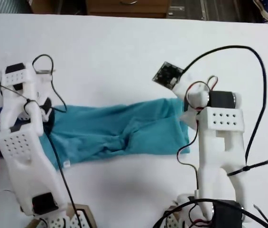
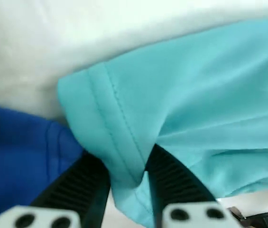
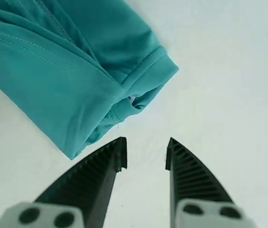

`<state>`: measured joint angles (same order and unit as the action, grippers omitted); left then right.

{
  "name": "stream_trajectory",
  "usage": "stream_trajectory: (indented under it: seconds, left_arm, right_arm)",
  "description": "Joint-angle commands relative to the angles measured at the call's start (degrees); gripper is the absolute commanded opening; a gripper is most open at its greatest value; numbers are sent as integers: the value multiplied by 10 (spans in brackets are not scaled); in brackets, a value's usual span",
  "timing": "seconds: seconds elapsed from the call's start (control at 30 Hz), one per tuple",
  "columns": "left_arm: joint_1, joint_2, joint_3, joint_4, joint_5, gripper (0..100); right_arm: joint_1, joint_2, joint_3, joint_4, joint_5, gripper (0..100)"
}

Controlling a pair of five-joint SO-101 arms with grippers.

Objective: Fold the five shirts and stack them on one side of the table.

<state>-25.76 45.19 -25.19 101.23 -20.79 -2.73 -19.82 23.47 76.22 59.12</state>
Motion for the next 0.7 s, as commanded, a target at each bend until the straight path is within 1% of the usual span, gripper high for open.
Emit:
stream_trajectory:
  seconds: [0.0,0.03,0.17,0.4,0.53,0.67]
  left_arm:
    - [4,-11,-22,7,-4,213]
    - [3,-18,-29,8,-4,229]
    - [2,-78,-29,9,-4,229]
    - [1,-178,80,4,-6,230]
    - [-31,-187,148,-43,-20,230]
    - [-80,-186,213,-95,-60,230]
  right_arm:
    - [-29,-30,6,2,-4,149]
    - [-33,-30,8,2,-4,149]
    - [-30,-28,13,1,-4,148]
    - [-29,-30,12,1,-4,148]
    - [-29,-30,11,1,-4,148]
    - [-29,-30,11,1,-4,148]
